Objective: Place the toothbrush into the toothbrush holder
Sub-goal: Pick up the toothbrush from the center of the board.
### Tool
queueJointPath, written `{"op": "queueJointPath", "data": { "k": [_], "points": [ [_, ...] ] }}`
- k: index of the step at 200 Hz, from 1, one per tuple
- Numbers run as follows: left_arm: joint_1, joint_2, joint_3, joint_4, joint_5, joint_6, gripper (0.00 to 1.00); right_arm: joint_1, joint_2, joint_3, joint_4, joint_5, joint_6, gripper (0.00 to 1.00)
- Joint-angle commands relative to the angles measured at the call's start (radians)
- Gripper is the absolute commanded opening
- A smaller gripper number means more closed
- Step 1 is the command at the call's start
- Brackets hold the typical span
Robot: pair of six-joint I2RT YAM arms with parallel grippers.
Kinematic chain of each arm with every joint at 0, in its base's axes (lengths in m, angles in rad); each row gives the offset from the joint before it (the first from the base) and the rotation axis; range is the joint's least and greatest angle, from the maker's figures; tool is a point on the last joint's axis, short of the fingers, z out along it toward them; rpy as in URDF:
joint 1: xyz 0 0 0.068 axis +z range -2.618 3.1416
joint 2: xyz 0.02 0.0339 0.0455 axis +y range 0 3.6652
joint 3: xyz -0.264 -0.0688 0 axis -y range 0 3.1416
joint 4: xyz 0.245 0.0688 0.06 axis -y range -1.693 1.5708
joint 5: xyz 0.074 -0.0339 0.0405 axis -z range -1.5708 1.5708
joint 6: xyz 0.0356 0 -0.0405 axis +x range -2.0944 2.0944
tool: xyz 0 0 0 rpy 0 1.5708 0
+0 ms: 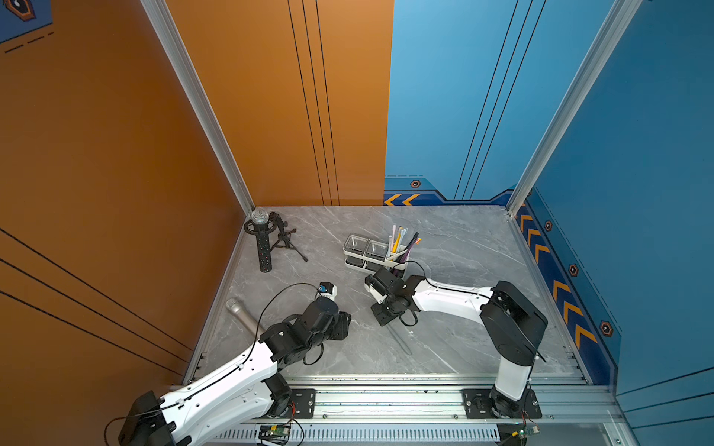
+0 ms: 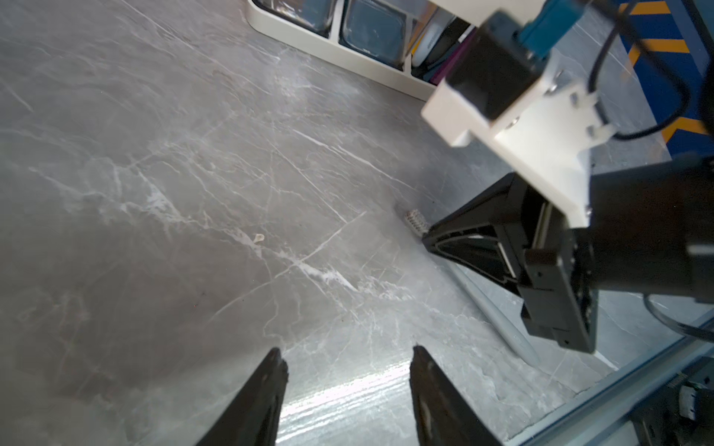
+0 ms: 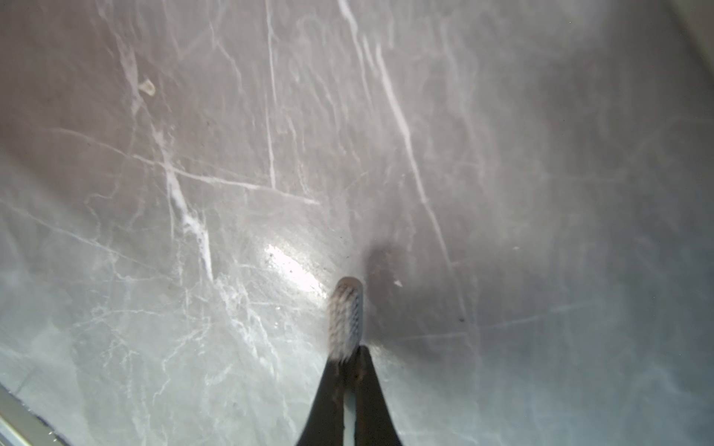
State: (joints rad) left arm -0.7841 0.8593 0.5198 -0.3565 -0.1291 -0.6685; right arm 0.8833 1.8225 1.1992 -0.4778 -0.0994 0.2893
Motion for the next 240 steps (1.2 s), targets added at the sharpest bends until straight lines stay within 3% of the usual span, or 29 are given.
{"op": "queueJointPath", "data": {
  "k": [1,81,139,240],
  "points": [
    [0.008,0.021,0.028,0.100,0.110,0.052,0.57,-0.015,-0.090,0.000,0.025,0.069,0.034,0.00],
    [-0.001,0.051,-0.006,0.461,0.337,0.084,0.61,-0.044,-0.326,-0.043,0.120,0.137,0.102,0.00],
    [-0.044,0.227,0.068,0.584,0.387,0.095,0.61,-0.048,-0.428,-0.061,0.175,0.125,0.125,0.00],
    [-0.067,0.490,0.161,0.760,0.362,0.096,0.61,-0.132,-0.547,-0.172,0.266,0.051,0.207,0.00]
  ]
}}
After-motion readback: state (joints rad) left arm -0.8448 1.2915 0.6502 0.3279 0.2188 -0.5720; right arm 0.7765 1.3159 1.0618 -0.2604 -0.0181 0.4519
